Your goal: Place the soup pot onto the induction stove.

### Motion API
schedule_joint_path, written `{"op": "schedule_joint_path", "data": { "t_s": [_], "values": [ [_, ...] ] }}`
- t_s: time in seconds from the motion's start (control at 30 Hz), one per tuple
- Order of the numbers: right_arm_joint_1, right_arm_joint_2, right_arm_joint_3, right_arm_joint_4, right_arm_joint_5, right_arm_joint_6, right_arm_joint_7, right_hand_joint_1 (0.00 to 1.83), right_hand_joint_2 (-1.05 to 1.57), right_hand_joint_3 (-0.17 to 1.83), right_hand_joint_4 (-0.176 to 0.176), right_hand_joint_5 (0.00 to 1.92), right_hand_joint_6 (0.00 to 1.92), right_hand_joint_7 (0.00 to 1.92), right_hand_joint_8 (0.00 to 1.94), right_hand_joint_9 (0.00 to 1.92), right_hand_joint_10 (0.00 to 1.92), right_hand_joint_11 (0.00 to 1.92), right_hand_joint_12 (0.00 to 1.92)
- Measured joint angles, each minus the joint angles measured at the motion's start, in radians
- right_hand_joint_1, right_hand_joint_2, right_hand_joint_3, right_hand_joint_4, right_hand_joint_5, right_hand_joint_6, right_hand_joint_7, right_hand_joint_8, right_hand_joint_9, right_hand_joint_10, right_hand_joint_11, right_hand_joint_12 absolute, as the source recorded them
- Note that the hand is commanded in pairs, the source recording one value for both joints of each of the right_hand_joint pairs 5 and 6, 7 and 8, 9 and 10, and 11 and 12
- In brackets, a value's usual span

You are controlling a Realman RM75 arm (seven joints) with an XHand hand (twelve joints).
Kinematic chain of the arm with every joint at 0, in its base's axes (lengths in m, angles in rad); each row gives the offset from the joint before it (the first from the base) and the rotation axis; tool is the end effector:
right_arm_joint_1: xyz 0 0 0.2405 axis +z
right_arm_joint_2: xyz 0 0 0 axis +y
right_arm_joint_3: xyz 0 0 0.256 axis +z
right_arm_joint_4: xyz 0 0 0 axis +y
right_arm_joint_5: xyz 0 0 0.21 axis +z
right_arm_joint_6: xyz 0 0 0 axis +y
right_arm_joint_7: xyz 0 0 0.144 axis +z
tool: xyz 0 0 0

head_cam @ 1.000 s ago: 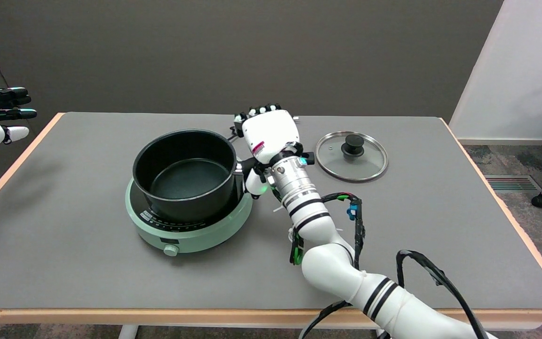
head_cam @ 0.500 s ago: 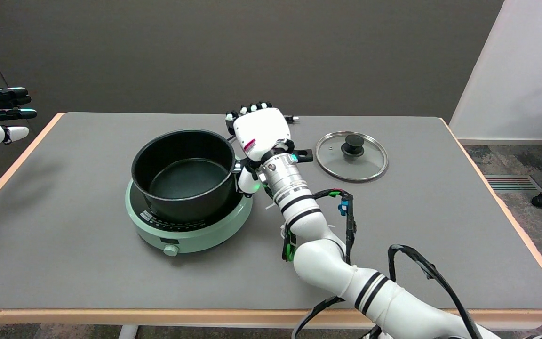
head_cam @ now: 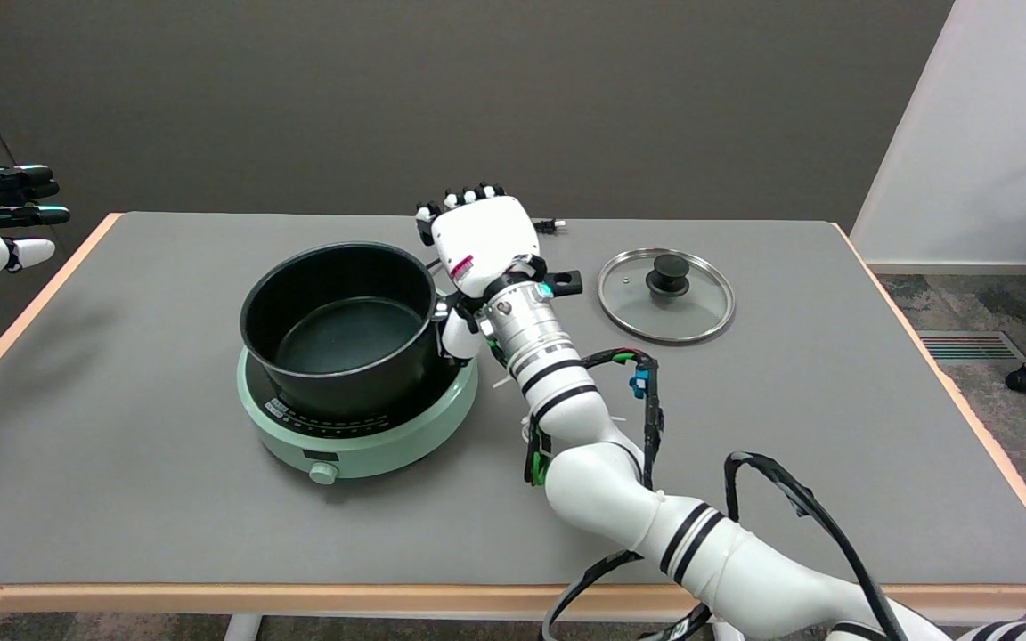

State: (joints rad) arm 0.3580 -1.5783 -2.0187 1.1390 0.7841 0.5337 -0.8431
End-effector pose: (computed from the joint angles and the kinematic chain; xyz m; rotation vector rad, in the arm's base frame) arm -0.2154 -0.4173 0.1438 1.6083 0.3823 0.1400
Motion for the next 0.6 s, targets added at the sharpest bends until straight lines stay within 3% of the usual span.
{"op": "schedule_joint_path", "data": {
  "t_s": [0.2,0.23,0.27,0.47,0.6],
  "values": [
    [0.011,-0.006,-0.002,-0.011,0.001,0.000,0.004,1.04,-0.40,1.83,0.176,0.66,0.66,0.66,0.66,0.66,0.66,0.66,0.66],
    [0.012,-0.007,-0.002,-0.013,0.003,0.000,0.004,1.05,-0.42,1.83,0.034,0.65,0.65,0.65,0.65,0.65,0.65,0.65,0.65],
    [0.013,-0.007,-0.003,-0.014,0.004,0.000,0.005,1.05,-0.48,1.83,0.023,0.61,0.61,0.61,0.61,0.61,0.61,0.61,0.61],
    [0.011,-0.011,-0.004,-0.018,0.017,0.000,0.007,1.10,-0.67,1.83,-0.011,0.23,0.23,0.23,0.23,0.23,0.23,0.23,0.23],
    [-0.002,-0.012,-0.001,-0.018,0.027,0.000,0.008,1.12,-0.69,1.83,-0.017,0.14,0.14,0.14,0.14,0.14,0.14,0.14,0.14]
  ]
}}
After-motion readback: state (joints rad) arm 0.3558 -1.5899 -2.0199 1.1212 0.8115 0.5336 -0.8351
